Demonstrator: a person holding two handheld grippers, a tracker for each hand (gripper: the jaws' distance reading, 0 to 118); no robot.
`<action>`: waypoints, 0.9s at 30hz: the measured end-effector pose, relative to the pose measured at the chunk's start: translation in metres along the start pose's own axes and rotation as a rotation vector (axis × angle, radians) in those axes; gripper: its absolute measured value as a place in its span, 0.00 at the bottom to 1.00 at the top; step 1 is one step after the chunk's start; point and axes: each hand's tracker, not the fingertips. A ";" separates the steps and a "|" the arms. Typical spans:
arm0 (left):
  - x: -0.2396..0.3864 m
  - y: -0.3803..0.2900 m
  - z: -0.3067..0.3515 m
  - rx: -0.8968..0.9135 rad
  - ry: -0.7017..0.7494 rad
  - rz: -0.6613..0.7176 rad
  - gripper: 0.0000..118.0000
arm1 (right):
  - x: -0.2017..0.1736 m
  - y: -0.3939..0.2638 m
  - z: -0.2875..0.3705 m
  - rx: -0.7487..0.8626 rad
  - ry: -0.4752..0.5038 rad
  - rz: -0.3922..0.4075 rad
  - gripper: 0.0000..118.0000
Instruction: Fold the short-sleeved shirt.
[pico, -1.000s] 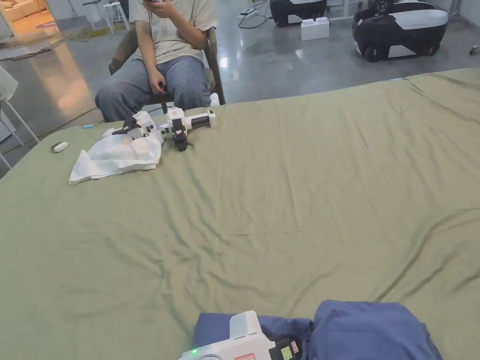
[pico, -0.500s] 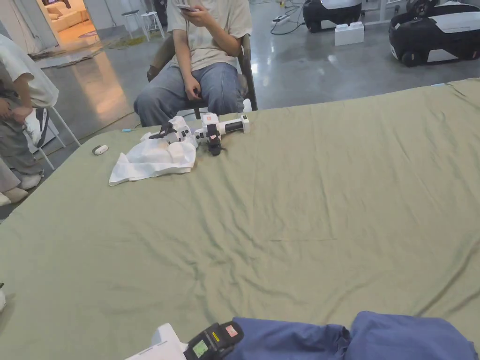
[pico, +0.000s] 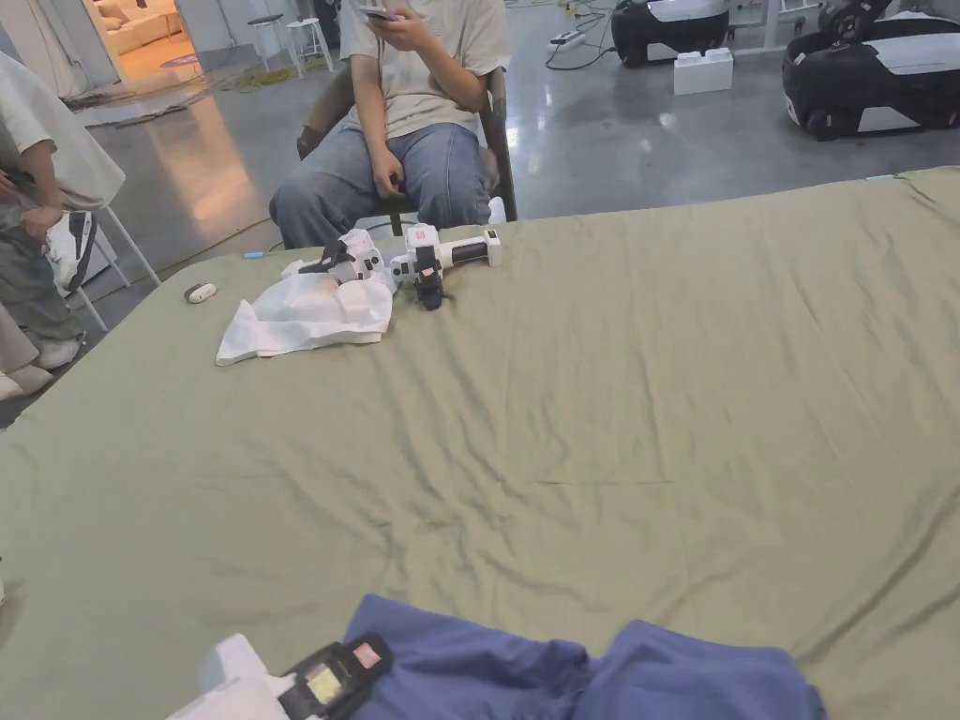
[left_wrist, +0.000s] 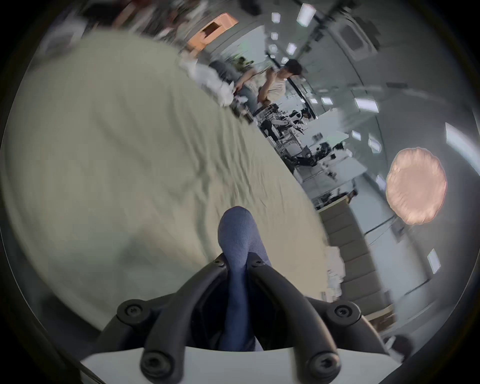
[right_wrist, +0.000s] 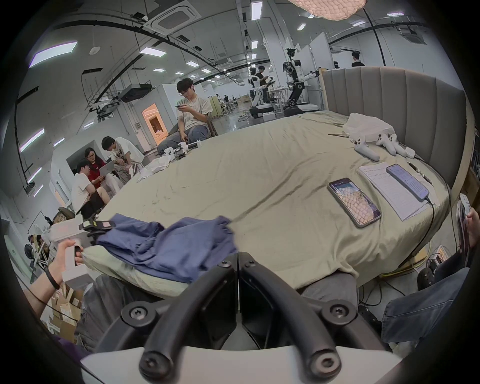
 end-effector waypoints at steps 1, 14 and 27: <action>0.011 0.006 0.008 -0.003 0.031 -0.075 0.05 | 0.001 0.000 -0.001 -0.001 0.005 -0.005 0.00; 0.184 -0.146 -0.110 -0.328 -0.079 -0.443 0.07 | -0.002 -0.009 0.012 0.014 0.000 -0.015 0.00; 0.156 -0.131 -0.118 -0.334 -0.137 -0.235 0.00 | 0.023 -0.024 0.019 -0.002 -0.049 -0.091 0.00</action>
